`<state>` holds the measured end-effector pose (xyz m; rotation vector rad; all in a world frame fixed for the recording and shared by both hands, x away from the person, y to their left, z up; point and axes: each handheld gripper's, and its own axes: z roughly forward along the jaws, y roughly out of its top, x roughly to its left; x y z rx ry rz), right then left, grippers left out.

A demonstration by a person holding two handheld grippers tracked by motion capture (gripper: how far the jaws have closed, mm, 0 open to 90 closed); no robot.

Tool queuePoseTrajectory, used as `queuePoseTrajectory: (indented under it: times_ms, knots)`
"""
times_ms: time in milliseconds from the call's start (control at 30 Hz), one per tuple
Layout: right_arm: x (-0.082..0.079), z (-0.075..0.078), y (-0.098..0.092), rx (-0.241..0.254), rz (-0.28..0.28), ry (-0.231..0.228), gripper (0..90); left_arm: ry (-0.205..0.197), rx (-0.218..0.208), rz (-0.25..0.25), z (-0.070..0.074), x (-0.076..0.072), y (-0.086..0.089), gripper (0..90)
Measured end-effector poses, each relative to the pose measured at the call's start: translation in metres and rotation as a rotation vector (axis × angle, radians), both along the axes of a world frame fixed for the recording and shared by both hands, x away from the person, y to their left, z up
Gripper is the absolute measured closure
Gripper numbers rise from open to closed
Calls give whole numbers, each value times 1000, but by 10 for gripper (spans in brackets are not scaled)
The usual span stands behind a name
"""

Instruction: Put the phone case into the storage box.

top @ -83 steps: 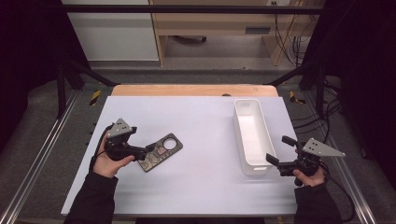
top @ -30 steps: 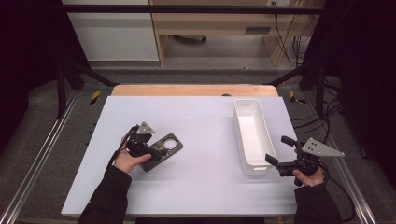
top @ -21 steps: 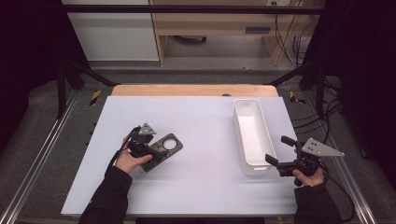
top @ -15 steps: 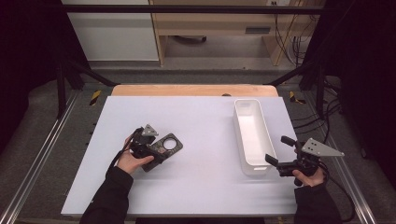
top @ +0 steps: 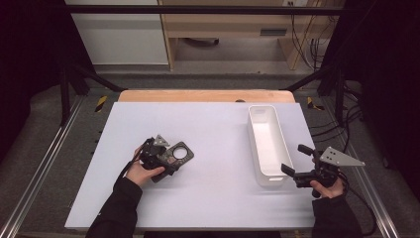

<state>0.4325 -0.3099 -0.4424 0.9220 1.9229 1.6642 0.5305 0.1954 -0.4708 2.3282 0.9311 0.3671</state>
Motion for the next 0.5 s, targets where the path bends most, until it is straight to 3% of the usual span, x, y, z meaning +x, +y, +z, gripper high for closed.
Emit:
queuePoseTrajectory:
  times_ms: [500]
  knots:
    - [0,0,-1,4,-1,-2,5,-1,26,-5,-5,2,0,79]
